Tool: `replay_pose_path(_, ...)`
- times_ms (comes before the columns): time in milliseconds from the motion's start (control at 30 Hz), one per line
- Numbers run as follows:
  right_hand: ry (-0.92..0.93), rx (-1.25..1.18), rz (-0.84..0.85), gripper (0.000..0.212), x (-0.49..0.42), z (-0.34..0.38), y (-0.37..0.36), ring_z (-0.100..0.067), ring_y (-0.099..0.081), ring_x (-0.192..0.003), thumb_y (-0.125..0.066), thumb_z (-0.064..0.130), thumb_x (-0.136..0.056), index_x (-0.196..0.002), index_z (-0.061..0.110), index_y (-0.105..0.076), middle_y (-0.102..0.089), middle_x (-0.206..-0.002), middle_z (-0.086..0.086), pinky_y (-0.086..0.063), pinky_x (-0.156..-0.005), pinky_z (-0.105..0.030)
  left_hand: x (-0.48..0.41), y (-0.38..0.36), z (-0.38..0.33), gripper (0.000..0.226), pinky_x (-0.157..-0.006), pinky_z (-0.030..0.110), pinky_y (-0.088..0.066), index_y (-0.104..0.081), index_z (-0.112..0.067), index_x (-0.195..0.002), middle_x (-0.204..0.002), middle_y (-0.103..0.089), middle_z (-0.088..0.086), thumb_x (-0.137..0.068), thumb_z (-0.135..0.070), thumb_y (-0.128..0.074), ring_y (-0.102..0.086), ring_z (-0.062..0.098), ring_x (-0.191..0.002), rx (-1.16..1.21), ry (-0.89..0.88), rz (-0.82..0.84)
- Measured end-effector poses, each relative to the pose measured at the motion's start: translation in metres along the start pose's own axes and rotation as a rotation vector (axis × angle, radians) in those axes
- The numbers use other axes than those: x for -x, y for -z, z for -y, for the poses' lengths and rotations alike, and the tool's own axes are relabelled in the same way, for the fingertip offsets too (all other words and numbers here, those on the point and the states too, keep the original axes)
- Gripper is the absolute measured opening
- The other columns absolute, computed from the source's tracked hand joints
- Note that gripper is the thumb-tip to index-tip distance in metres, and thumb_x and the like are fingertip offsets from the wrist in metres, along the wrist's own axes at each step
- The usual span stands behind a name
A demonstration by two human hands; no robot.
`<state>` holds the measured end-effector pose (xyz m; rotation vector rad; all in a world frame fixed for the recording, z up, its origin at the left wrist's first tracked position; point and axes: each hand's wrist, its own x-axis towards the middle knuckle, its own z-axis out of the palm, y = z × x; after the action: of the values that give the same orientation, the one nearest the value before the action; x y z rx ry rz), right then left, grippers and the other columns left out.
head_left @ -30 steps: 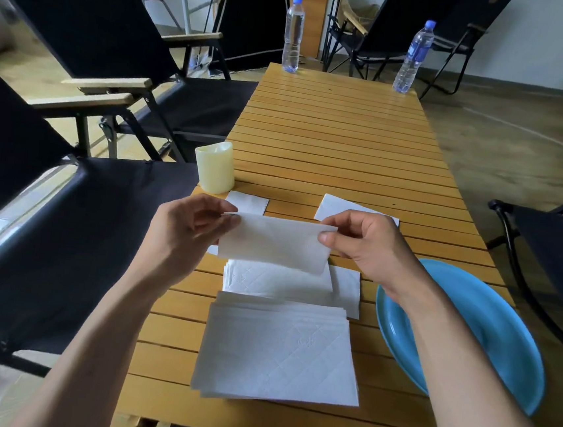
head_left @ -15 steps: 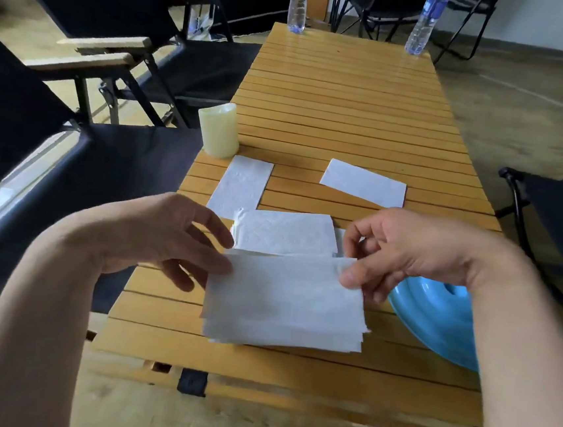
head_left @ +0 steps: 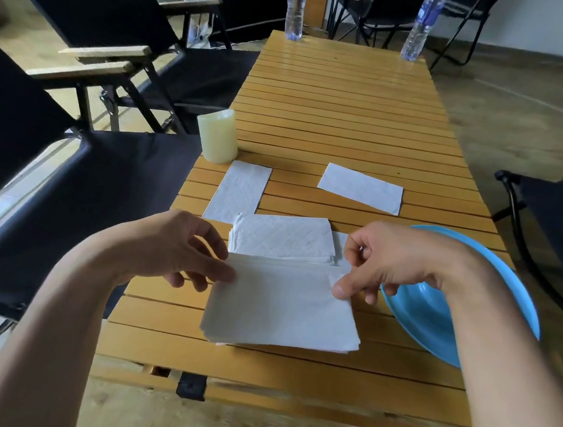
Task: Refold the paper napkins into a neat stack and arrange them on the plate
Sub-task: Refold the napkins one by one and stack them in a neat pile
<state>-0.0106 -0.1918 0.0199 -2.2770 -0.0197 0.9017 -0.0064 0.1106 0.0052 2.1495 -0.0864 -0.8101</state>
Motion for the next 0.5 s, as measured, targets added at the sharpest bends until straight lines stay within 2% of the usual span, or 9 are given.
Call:
replay_pose_path(167, 0.029, -0.009, 0.005, 0.042, -0.002, -0.004, 0.004, -0.016, -0.068, -0.058, -0.093, 0.025, -0.066, -0.078, 0.016, -0.054, -0.061, -0.056, 0.002, -0.039, -0.045, -0.022, -0.006, 0.001, 0.004, 0.046, -0.053, 0.024, -0.045, -0.076, -0.027, -0.086, -0.076, -0.076, 0.005, -0.053, -0.057, -0.086, -0.062, 0.01, -0.06, -0.029, -0.014, 0.0)
replay_pose_path(233, 0.069, -0.067, -0.059, 0.037, -0.004, -0.006, 0.006, -0.014, -0.069, -0.058, -0.092, 0.03, -0.068, -0.078, 0.015, -0.06, -0.065, -0.057, 0.003, -0.04, -0.043, -0.021, -0.006, 0.005, 0.007, 0.045, -0.051, 0.022, -0.045, -0.077, -0.03, -0.084, -0.073, -0.074, 0.004, -0.052, -0.061, -0.084, -0.06, 0.01, -0.059, -0.022, -0.028, -0.026)
replay_pose_path(300, 0.115, -0.186, -0.233, 0.027, -0.016, -0.01, 0.007, -0.012, -0.07, -0.06, -0.087, 0.031, -0.074, -0.079, 0.015, -0.067, -0.072, -0.065, -0.001, -0.043, -0.044, -0.02, -0.011, 0.008, 0.01, 0.045, -0.05, 0.021, -0.046, -0.078, -0.032, -0.084, -0.071, -0.074, 0.002, -0.054, -0.065, -0.08, -0.06, 0.008, -0.057, 0.028, -0.057, -0.158)
replay_pose_path(367, 0.155, -0.245, -0.493, 0.014, -0.036, -0.015, 0.002, -0.012, -0.07, -0.066, -0.08, 0.028, -0.083, -0.079, 0.017, -0.071, -0.075, -0.073, -0.004, -0.05, -0.054, -0.027, -0.025, 0.007, 0.014, 0.039, -0.05, 0.02, -0.049, -0.079, -0.03, -0.084, -0.073, -0.075, -0.003, -0.062, -0.063, -0.077, -0.064, 0.005, -0.058, 0.106, -0.114, -0.377)
replay_pose_path(433, 0.149, -0.097, -0.741, 0.009, -0.058, -0.02, -0.006, -0.015, -0.069, -0.078, -0.073, 0.03, -0.088, -0.084, 0.022, -0.074, -0.075, -0.078, 0.004, -0.051, -0.069, -0.029, -0.048, -0.002, 0.018, 0.025, -0.05, 0.018, -0.049, -0.078, -0.027, -0.09, -0.075, -0.075, -0.007, -0.077, -0.049, -0.077, -0.067, 0.002, -0.06, 0.117, -0.178, -0.582)
replay_pose_path(500, 0.127, 0.056, -0.838, 0.014, -0.075, -0.022, -0.015, -0.018, -0.067, -0.092, -0.068, 0.033, -0.092, -0.1, 0.025, -0.076, -0.075, -0.093, 0.006, -0.048, -0.077, -0.028, -0.069, -0.016, 0.02, 0.019, -0.052, 0.015, -0.046, -0.077, -0.023, -0.1, -0.086, -0.075, -0.011, -0.085, -0.035, -0.077, -0.065, -0.002, -0.061, 0.052, -0.204, -0.695)
